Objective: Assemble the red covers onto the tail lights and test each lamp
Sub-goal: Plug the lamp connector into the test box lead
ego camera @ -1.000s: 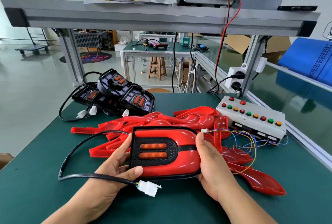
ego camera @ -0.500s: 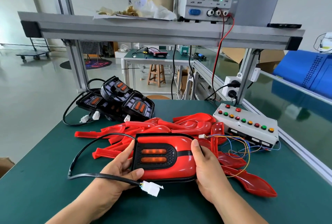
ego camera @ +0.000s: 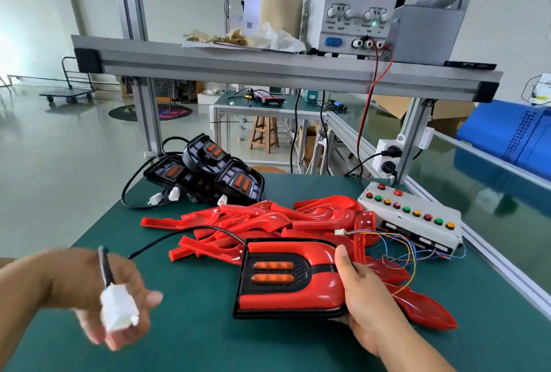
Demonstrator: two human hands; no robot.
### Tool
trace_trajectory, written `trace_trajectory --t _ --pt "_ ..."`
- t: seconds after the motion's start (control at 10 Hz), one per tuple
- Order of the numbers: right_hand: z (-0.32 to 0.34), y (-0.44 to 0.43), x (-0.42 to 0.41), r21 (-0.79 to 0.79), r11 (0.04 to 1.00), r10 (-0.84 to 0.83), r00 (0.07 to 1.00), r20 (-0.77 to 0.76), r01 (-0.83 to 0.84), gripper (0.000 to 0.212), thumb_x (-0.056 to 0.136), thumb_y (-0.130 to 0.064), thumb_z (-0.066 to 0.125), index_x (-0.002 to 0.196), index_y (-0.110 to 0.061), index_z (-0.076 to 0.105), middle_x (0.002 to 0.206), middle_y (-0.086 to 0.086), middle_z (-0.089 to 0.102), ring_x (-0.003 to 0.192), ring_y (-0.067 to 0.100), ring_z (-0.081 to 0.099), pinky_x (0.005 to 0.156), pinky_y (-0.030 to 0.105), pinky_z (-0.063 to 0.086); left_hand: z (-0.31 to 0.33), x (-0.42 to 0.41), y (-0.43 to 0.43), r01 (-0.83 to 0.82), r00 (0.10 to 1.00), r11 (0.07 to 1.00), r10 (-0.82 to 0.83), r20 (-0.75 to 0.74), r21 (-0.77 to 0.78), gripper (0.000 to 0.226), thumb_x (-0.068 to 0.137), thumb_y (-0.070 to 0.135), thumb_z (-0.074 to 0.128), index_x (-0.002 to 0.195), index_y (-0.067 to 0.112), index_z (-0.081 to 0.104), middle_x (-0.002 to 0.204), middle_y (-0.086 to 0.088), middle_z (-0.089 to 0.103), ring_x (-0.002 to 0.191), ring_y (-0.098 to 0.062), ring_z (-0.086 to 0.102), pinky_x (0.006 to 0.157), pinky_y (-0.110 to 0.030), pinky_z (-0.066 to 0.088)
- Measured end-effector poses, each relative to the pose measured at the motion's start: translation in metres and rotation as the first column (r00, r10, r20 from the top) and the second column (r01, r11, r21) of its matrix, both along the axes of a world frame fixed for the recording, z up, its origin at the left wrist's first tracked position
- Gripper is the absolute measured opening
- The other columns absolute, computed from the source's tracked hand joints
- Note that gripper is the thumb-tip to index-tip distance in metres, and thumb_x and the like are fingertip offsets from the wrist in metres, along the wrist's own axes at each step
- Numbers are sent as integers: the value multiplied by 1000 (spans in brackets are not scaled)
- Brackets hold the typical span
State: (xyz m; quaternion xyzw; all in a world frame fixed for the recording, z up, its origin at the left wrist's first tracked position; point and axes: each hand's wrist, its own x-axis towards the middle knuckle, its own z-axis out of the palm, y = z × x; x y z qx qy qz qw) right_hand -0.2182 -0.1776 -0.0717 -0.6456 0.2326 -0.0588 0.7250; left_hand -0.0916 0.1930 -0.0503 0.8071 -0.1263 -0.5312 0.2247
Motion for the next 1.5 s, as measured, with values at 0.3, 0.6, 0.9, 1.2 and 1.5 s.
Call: trace_trajectory --t 0.3,0.6,0.9,1.2,1.5 --pt "-1 1 0 -53 998 -19 999 -43 16 68 71 -72 53 114 -18 59 105 9 73 93 28 72 87 53 56 87 47 16 -541 225 837 51 973 81 98 60 94 19 88 11 64 99 -28 66 90 -40 65 78 -38 52" --pt "2 2 -10 -185 981 33 991 -133 -57 69 68 -76 44 104 -19 59 104 8 68 83 25 72 57 36 60 70 0 -139 162 490 779 469 735 -606 54 85 45 65 129 63 41 110 2 62 91 -3 62 84 -21 52" --pt "11 -15 -15 -892 345 47 954 -296 -293 55 94 -67 17 77 -27 50 86 -2 58 82 18 59 77 35 49 43 -6 -209 77 292 939 300 908 -335 24 99 31 47 106 28 71 106 6 67 103 -22 63 89 -38 51" --pt "35 -64 48 -991 -9 -108 986 -130 -131 27 97 -29 46 110 -29 70 116 0 55 114 23 48 95 38 36 39 3 -215 61 268 988 120 956 -141 23 94 50 51 111 46 65 100 12 54 101 -16 57 72 -31 45" --pt "22 -65 77 -999 -5 -218 975 -34 -36 22 94 -27 50 100 -31 71 96 -8 52 100 16 53 78 37 24 25 4 -206 153 359 812 485 798 -563 28 95 26 56 118 40 65 107 17 66 100 -2 59 87 -21 45"
